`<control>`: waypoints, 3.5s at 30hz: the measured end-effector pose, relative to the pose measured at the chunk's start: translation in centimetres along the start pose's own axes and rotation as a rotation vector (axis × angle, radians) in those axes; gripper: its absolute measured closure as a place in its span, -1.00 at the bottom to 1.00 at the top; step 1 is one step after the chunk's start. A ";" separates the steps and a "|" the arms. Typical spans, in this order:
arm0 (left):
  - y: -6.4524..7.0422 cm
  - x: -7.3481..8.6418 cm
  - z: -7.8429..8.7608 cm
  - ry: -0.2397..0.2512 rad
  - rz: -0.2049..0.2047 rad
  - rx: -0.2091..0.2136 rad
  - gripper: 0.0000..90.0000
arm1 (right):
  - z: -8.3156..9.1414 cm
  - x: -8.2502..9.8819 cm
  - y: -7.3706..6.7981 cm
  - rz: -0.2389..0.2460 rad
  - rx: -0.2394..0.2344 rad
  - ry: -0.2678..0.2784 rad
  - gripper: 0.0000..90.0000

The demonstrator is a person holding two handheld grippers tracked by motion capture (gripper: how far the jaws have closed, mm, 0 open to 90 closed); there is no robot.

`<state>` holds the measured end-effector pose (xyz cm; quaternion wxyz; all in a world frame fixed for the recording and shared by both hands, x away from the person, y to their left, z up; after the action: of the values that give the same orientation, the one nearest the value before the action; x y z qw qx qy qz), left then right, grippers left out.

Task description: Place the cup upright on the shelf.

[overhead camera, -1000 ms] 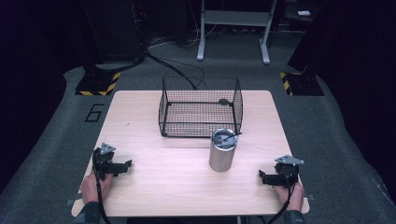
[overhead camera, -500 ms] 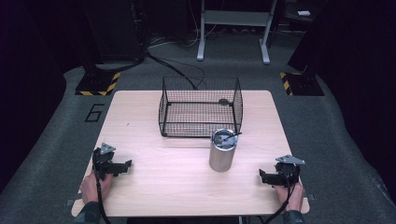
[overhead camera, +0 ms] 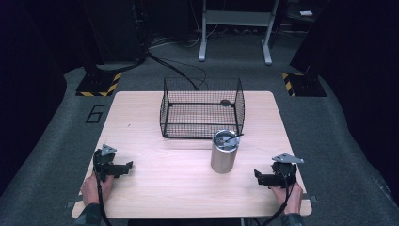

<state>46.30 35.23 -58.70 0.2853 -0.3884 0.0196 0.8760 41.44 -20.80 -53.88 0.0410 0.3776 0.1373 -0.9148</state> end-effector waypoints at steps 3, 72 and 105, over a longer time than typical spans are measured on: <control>0.0 0.0 0.0 0.005 0.001 -0.005 -1.00 | 0.5 -0.4 -1.1 0.012 -0.021 0.002 -1.00; -0.1 0.0 -0.1 0.009 -0.004 -0.006 -1.00 | -3.1 -8.0 -15.0 0.127 -0.184 0.113 -1.00; 0.0 -0.1 -0.1 0.013 0.000 -0.010 -1.00 | -3.3 -8.4 -15.0 0.140 -0.164 0.120 -0.93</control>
<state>46.43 35.21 -58.73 0.2833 -0.3956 0.0173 0.8735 46.96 -5.76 -46.96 0.1274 0.4355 0.1871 -0.8712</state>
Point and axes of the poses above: each handheld gripper's, and its own axes: z roughly backward along the jaws, x roughly out of its underside, y roughly to its right, the point moved 8 cm from there along -z, roughly forward along the jaws, and after that the axes turned 15 degrees about -z, right-handed, at the moved point
